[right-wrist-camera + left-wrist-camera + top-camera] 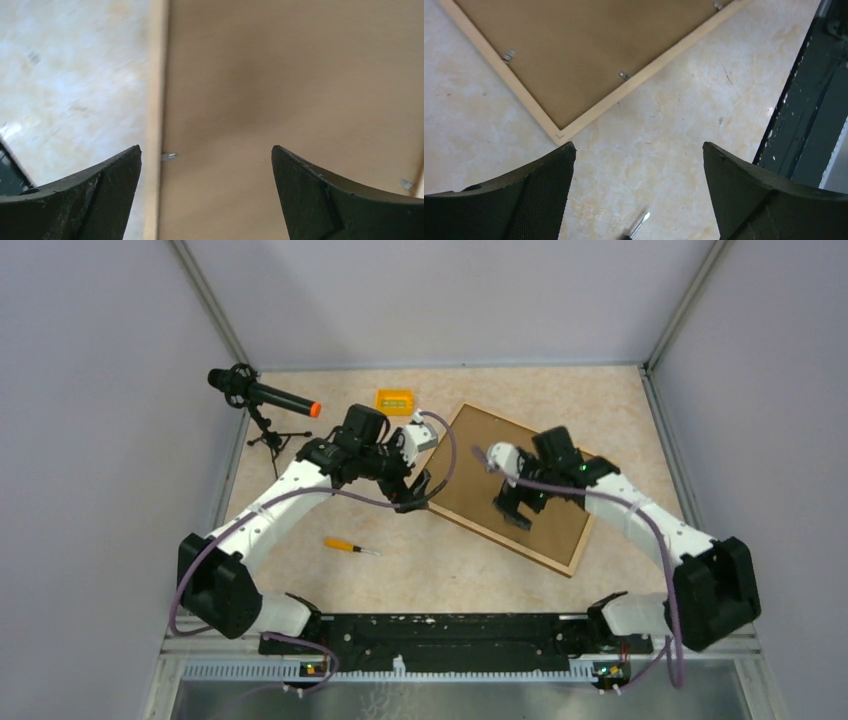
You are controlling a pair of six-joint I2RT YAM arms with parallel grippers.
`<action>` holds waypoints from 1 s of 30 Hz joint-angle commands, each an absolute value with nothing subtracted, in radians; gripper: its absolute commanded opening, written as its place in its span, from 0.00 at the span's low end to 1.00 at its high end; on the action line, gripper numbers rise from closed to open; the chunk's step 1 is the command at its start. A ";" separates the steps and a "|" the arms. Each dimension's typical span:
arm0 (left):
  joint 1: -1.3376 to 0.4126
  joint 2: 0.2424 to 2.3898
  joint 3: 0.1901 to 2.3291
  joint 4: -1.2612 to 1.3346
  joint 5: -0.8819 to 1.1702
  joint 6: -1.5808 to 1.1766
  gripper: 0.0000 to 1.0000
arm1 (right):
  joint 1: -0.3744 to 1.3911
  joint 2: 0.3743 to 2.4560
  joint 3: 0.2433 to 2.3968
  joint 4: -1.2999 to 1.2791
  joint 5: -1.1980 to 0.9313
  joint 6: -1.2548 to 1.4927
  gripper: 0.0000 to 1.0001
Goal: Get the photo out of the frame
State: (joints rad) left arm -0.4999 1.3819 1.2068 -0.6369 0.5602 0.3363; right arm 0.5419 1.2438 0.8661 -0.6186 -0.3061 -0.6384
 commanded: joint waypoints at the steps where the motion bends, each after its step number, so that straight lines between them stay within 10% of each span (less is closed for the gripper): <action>1: -0.564 1.403 1.140 -0.702 0.523 0.466 0.99 | 0.305 1.402 1.057 -0.672 -0.481 -0.622 0.99; 11: -0.717 1.535 1.086 -0.691 0.359 0.476 0.99 | -0.078 1.887 1.571 -0.815 -0.478 -0.593 0.99; 30: -0.690 1.852 1.210 -0.591 0.348 0.371 0.99 | -0.133 2.271 1.860 -1.038 -0.510 -0.670 0.99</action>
